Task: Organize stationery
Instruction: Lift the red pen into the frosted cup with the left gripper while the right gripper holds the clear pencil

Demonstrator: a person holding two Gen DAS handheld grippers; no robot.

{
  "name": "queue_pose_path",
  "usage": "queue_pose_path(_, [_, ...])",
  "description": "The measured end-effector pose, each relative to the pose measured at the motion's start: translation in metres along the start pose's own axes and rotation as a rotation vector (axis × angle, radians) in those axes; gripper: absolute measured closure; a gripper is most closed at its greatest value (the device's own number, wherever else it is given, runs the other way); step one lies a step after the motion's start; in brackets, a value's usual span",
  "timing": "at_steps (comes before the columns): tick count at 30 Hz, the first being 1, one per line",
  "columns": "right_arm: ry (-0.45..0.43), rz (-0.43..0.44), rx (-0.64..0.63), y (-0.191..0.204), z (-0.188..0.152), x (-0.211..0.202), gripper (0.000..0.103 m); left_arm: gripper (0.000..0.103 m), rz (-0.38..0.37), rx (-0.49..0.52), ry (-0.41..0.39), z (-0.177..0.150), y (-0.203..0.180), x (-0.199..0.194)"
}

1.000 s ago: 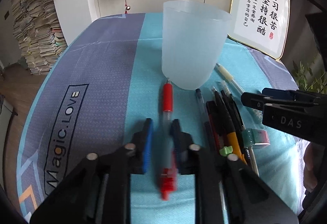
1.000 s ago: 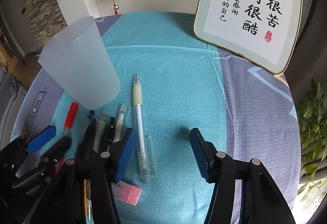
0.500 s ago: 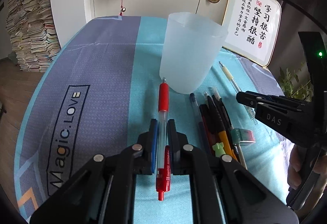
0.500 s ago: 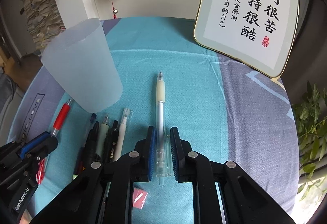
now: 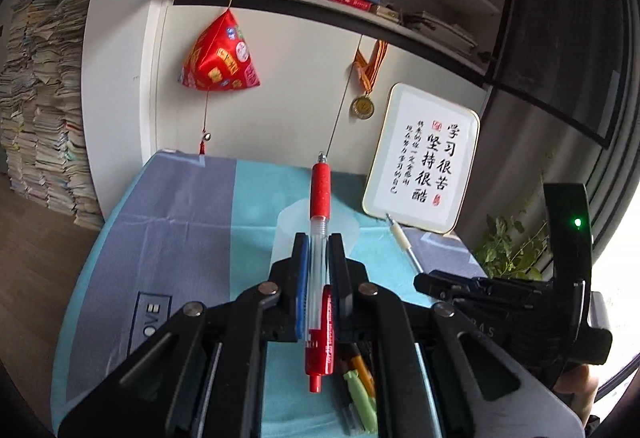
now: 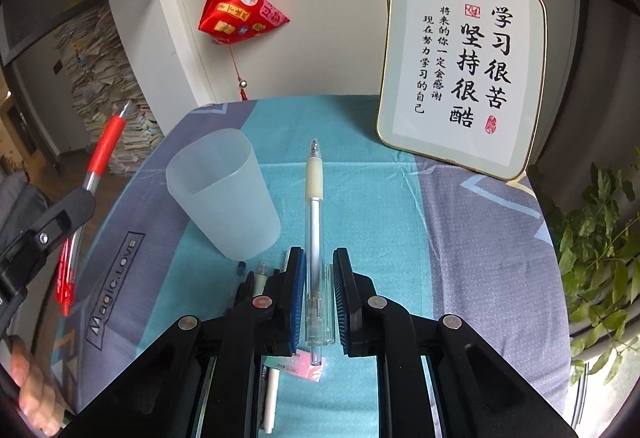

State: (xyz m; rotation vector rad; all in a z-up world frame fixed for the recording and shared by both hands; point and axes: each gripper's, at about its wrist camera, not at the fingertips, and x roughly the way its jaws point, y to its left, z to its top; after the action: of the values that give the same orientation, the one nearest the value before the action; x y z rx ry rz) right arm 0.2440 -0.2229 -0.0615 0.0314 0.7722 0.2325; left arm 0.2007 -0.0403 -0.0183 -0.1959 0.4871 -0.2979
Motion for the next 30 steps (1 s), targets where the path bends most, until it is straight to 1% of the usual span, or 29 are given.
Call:
queue_pose_path(4, [-0.031, 0.005, 0.032, -0.005, 0.002, -0.012, 0.088, 0.096, -0.141, -0.058, -0.093, 0.012, 0.011, 0.014])
queue_pose_path(6, [-0.037, 0.004, 0.042, -0.008, 0.003, -0.015, 0.088, 0.096, -0.155, -0.093, -0.136, 0.019, 0.015, 0.022])
queue_pose_path(9, [-0.043, 0.002, 0.050, -0.011, 0.004, -0.016, 0.088, 0.096, -0.143, -0.110, -0.176, 0.032, 0.016, 0.035])
queue_pose_path(11, [-0.046, 0.009, 0.059, -0.013, 0.004, -0.015, 0.088, 0.096, -0.150, -0.132, -0.193, 0.035, 0.020, 0.043])
queue_pose_path(12, [-0.046, 0.013, 0.064, -0.013, 0.003, -0.015, 0.088, 0.096, -0.148, -0.150, -0.188, 0.035, 0.023, 0.049])
queue_pose_path(14, [-0.042, 0.016, 0.073, -0.015, 0.002, -0.012, 0.088, 0.096, -0.172, -0.189, -0.162, 0.032, 0.031, 0.061])
queue_pose_path(16, [-0.035, 0.023, 0.077, -0.016, 0.001, -0.009, 0.088, 0.096, -0.175, -0.213, -0.141, 0.026, 0.036, 0.070])
queue_pose_path(18, [-0.034, 0.027, 0.079, -0.017, 0.000, -0.008, 0.088, 0.096, -0.167, -0.213, -0.131, 0.020, 0.037, 0.073])
queue_pose_path(19, [-0.034, 0.029, 0.079, -0.017, -0.001, -0.008, 0.088, 0.096, -0.165, -0.212, -0.141, 0.017, 0.036, 0.073])
queue_pose_path(22, [-0.038, 0.041, 0.087, -0.018, -0.001, -0.008, 0.088, 0.096, -0.135, -0.213, -0.206, 0.016, 0.033, 0.072])
queue_pose_path(24, [-0.039, 0.044, 0.093, -0.020, -0.001, -0.008, 0.088, 0.096, -0.134, -0.212, -0.230, 0.017, 0.032, 0.074])
queue_pose_path(27, [-0.045, 0.050, 0.095, -0.019, -0.002, -0.009, 0.088, 0.095, -0.146, -0.202, -0.248, 0.013, 0.028, 0.079])
queue_pose_path(28, [-0.045, 0.049, 0.094, -0.019, -0.002, -0.009, 0.088, 0.095, -0.136, -0.185, -0.250, 0.011, 0.026, 0.081])
queue_pose_path(30, [-0.044, 0.049, 0.094, -0.019, -0.002, -0.009, 0.088, 0.095, -0.114, -0.150, -0.227, 0.006, 0.022, 0.086])
